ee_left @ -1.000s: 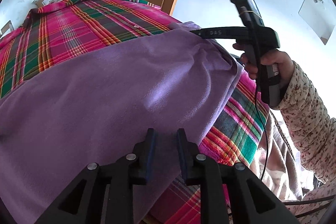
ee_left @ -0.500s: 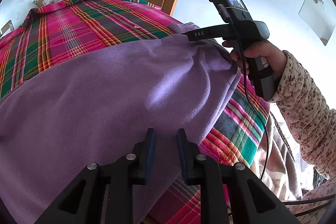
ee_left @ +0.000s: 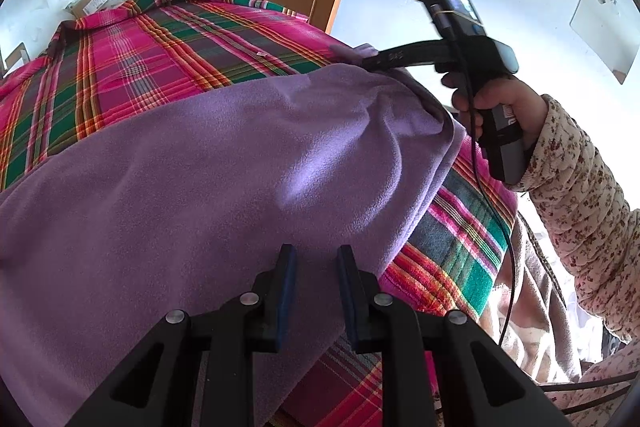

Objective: Fold clothes

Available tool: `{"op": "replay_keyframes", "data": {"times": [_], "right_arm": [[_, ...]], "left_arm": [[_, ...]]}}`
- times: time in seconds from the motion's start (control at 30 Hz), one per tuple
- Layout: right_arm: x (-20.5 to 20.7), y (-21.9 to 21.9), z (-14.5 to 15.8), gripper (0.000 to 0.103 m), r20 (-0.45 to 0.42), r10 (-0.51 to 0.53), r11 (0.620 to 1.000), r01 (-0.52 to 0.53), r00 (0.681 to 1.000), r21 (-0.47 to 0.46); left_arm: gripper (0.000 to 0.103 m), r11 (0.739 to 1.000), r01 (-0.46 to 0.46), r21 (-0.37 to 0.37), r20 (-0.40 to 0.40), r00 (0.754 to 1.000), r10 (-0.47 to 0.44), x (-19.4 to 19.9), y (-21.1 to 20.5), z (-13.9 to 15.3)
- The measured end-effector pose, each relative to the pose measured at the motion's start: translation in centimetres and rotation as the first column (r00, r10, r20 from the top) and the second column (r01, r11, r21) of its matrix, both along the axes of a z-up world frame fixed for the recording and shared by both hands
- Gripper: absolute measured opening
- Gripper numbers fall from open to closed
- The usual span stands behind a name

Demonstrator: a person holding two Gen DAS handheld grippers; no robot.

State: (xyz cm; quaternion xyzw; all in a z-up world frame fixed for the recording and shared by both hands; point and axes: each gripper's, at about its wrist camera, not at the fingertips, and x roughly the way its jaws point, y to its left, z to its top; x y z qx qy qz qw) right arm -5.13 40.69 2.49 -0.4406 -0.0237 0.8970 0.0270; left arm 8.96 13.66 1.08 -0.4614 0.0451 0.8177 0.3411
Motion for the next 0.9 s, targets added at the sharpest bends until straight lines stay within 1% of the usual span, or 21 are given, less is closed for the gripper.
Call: {"op": "replay_keyframes", "data": {"times": [0.17, 0.3, 0.43, 0.57, 0.8, 0.9], "right_arm": [[1.7, 2.5, 1.5, 0.007, -0.047, -0.054, 0.997, 0.051, 0.997, -0.06], [3.3, 4.7, 2.5, 0.007, -0.091, -0.103, 0.987, 0.09, 0.991, -0.137], [5.3, 7.0, 3.1, 0.007, -0.13, -0.168, 0.968, 0.139, 0.977, -0.209], [6.9, 9.1, 2.8, 0.007, -0.137, -0.231, 0.948, 0.191, 0.963, -0.253], [9.3, 12.2, 0.9, 0.007, -0.104, -0.333, 0.889, 0.275, 0.937, -0.366], [10.3, 13.5, -0.2, 0.007, -0.081, -0.38, 0.848, 0.312, 0.921, -0.428]], "left_arm": [[0.021, 1.0, -0.006, -0.01, -0.006, 1.0, 0.006, 0.1, 0.2, 0.0], [0.021, 1.0, -0.011, -0.013, -0.007, 1.0, 0.011, 0.1, 0.2, 0.0], [0.021, 1.0, -0.016, -0.018, -0.008, 1.0, 0.016, 0.2, 0.4, 0.0], [0.021, 0.999, -0.021, -0.031, -0.013, 1.0, 0.021, 0.2, 0.6, 0.0], [0.022, 0.998, -0.019, -0.064, -0.031, 0.999, 0.017, 0.5, 1.1, 0.1], [0.022, 0.997, -0.02, -0.076, -0.041, 0.999, 0.017, 0.7, 1.2, 0.1]]}}
